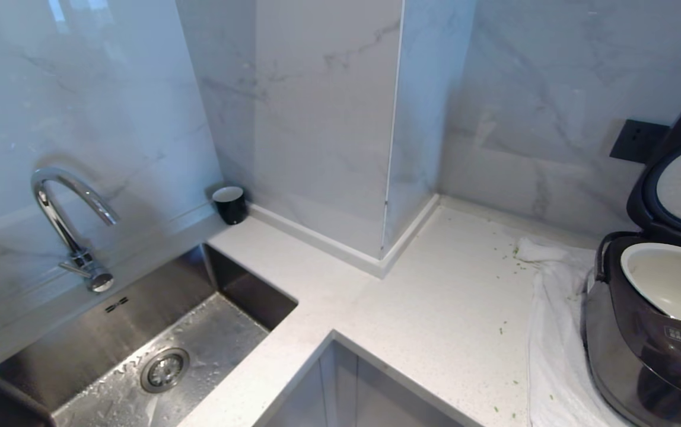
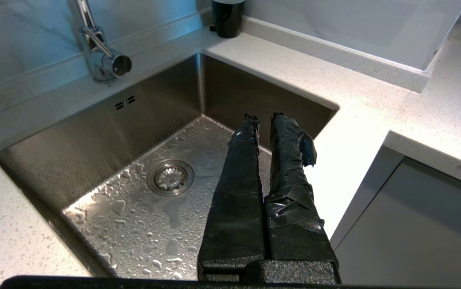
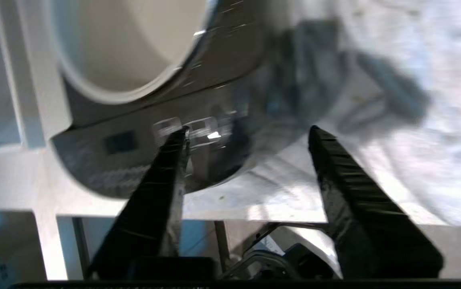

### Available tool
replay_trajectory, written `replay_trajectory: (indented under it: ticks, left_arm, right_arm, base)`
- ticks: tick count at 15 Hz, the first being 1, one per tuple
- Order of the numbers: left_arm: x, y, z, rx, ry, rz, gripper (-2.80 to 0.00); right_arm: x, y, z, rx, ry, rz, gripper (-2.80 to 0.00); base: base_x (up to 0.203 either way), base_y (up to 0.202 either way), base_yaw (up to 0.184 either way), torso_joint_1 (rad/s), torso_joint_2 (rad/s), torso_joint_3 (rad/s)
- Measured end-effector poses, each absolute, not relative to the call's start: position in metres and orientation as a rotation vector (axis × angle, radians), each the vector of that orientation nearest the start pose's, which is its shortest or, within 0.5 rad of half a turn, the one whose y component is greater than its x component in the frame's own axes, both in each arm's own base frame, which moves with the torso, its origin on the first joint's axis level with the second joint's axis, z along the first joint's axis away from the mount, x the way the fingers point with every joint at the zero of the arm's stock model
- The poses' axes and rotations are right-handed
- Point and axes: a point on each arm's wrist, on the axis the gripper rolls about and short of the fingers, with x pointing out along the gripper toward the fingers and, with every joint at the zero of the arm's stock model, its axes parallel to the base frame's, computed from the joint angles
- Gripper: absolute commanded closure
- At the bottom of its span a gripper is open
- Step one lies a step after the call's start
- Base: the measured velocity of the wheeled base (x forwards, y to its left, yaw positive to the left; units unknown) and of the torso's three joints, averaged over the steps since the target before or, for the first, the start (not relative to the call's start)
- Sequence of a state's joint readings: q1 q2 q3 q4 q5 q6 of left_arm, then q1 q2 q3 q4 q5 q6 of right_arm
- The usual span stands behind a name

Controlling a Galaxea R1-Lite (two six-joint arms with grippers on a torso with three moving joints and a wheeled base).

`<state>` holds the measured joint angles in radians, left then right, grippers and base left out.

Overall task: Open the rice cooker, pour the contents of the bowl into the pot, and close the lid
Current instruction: Place the bowl on the table

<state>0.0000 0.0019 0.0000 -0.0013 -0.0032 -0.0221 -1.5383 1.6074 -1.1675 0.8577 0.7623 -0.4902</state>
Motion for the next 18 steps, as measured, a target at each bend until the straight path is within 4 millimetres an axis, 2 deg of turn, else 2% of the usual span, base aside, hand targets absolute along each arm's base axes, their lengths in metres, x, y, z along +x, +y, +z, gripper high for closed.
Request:
replay_trajectory:
  ticks: [4,9,14,18]
  left_arm:
    - [-0.023,0.000,0.076,-0.021,0.001,-0.003,0.00]
    - [-0.023,0.000,0.076,-0.022,0.001,-0.003,0.00]
    - [-0.023,0.000,0.076,-0.022,0.001,-0.003,0.00]
    - [-0.023,0.000,0.076,-0.022,0.001,-0.003,0.00]
  right_arm:
    - [0.057,-0.171,0.212,0.638,0.665,-0.288,0.00]
    - [0.083,-0.101,0.229,0.482,0.639,0.024,0.00]
    - [0.082,-0.051,0.244,0.268,0.552,0.282,0.00]
    - [0.070,-0.018,0.240,0.054,0.397,0.518,0.00]
  base:
    - [0.000,0.000,0.000,0.000,0.00,0.000]
    - [0.000,0.000,0.000,0.000,0.00,0.000]
    - [0.000,0.000,0.000,0.000,0.00,0.000]
    - [0.000,0.000,0.000,0.000,0.00,0.000]
